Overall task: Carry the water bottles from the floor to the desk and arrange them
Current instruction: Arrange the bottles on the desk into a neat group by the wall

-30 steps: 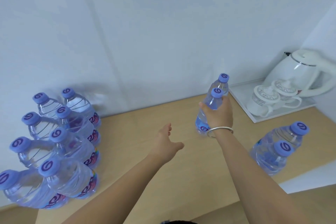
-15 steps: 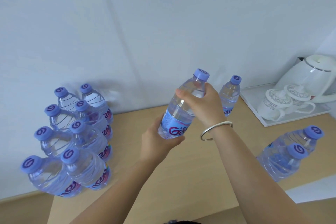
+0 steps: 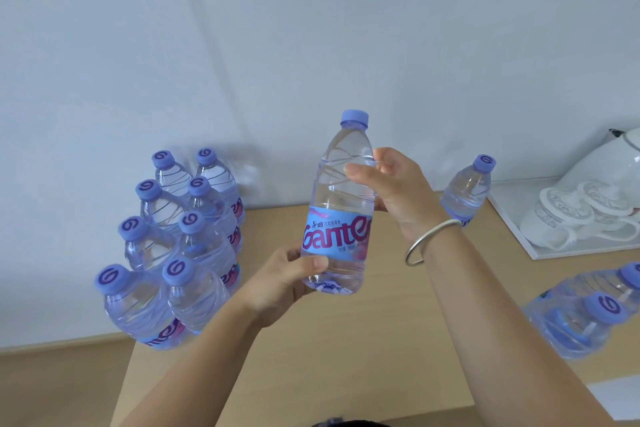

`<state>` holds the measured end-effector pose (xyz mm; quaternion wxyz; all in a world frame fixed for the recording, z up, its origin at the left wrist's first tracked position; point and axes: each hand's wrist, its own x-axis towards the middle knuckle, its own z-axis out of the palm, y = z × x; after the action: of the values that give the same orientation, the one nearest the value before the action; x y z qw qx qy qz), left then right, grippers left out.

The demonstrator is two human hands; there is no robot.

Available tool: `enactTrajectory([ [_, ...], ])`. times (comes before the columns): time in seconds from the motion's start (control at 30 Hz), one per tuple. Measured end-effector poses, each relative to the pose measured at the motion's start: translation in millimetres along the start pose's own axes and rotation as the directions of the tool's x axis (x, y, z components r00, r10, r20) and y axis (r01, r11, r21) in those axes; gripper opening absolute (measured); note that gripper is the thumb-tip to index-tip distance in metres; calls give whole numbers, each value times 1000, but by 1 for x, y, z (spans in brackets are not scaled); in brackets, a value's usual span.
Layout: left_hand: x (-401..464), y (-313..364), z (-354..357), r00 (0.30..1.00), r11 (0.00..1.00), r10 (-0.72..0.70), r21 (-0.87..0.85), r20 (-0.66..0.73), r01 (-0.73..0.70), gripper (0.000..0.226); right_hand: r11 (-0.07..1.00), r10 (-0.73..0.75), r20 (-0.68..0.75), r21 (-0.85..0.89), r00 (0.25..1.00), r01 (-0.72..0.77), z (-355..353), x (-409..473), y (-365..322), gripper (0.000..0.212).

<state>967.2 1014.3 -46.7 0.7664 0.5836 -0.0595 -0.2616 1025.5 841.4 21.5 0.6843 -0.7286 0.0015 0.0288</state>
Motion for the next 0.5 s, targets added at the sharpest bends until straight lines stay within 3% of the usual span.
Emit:
enactTrajectory([
  [0.2, -8, -2, -11, 1000, 1000, 15, -4, -17, -15, 90, 998, -44, 39, -40, 998, 45, 14, 2, -1, 87],
  [0.27, -9, -5, -13, 999, 1000, 14, -4, -31, -14, 88, 997, -38, 58, -63, 998, 42, 17, 4, 0, 80],
  [0.33, -10, -7, -17, 999, 1000, 17, 11, -51, -17, 72, 997, -2, 122, -81, 992, 12, 20, 6, -1, 79],
  [0.4, -11, -8, -20, 996, 999, 24, 49, -91, -20, 51, 994, 53, 184, -107, 982, -33, 21, 9, 0, 64],
  [0.5, -10, -16, -27, 983, 992, 32, 123, -178, -10, 50, 985, 98, 234, -160, 967, -61, 26, 18, 3, 41],
])
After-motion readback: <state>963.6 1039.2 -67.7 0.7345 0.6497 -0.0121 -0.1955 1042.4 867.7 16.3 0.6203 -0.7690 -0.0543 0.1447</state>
